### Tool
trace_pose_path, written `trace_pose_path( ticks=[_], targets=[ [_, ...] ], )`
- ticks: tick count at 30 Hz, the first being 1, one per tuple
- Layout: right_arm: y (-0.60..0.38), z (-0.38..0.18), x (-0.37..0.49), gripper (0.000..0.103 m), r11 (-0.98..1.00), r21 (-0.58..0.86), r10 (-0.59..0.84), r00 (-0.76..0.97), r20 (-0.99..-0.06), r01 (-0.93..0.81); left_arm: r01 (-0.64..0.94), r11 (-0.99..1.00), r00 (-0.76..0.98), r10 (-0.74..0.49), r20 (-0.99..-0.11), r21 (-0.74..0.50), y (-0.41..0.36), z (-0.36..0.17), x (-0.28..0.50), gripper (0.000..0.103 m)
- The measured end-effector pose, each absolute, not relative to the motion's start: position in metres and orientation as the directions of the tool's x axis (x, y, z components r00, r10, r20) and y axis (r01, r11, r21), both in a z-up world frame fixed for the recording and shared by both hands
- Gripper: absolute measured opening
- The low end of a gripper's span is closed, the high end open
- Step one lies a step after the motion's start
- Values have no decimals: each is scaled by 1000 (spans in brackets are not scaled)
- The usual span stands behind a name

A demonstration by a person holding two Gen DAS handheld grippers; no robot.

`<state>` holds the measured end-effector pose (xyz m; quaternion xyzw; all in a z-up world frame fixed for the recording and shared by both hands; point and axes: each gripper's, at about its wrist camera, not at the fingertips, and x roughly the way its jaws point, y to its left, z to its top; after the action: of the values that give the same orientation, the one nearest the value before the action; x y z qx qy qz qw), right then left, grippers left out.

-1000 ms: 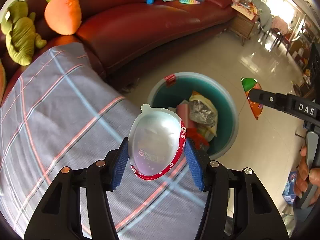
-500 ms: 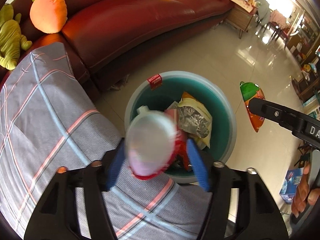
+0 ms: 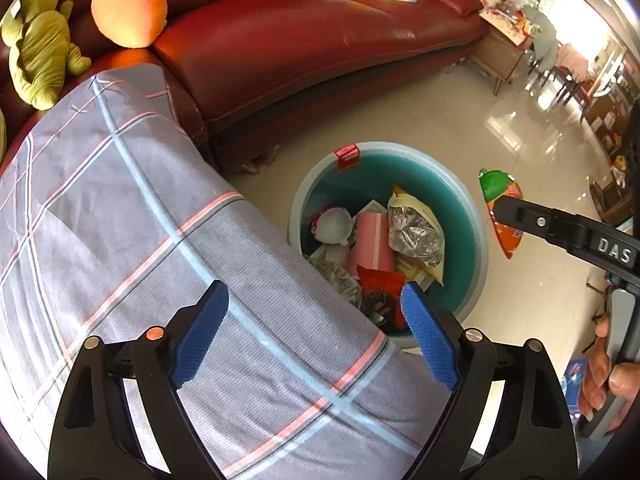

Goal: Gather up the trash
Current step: 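Carry both egg capsules over the teal bin and open both grippers, then move both grippers back over the table toward the snack packet and plastic bag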

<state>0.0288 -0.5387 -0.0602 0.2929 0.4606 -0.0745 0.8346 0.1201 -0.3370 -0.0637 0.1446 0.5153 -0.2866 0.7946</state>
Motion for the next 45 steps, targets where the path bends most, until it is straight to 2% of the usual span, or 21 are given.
trace_pose_path(
  ticks=[6, 7, 8, 9, 11, 13, 18, 33, 45],
  targets=[
    [-527, -58, 38, 43, 837, 394, 136, 554, -821, 379, 598, 798, 298, -311, -903, -77, -328, -64, 119, 91],
    [-525, -58, 39, 49, 838, 392, 135, 552, -823, 379, 597, 799, 296, -309, -904, -78, -327, -64, 119, 91],
    [-524, -57, 39, 64, 839, 389, 132, 552, -823, 380, 596, 799, 293, -309, -905, -79, -326, -65, 118, 91],
    [-523, -56, 39, 69, 841, 384, 123, 555, -823, 382, 597, 798, 290, -309, -906, -82, -325, -65, 119, 91],
    [-521, -55, 40, 70, 844, 376, 119, 550, -827, 383, 595, 799, 288, -310, -906, -85, -322, -66, 119, 91],
    [-521, -56, 40, 75, 842, 372, 120, 538, -835, 390, 592, 801, 284, -314, -906, -92, -319, -66, 119, 92],
    [-516, -58, 40, 81, 846, 349, 111, 507, -855, 403, 585, 804, 281, -328, -902, -110, -309, -64, 118, 92],
    [-472, -38, 43, 82, 879, 298, 90, 484, -870, 373, 539, 829, 303, -357, -883, -151, -256, -52, 116, 92],
    [-360, -21, 84, 82, 939, 276, 159, 451, -878, 206, 378, 906, 386, -341, -857, -190, -134, -44, 123, 96]
  ],
)
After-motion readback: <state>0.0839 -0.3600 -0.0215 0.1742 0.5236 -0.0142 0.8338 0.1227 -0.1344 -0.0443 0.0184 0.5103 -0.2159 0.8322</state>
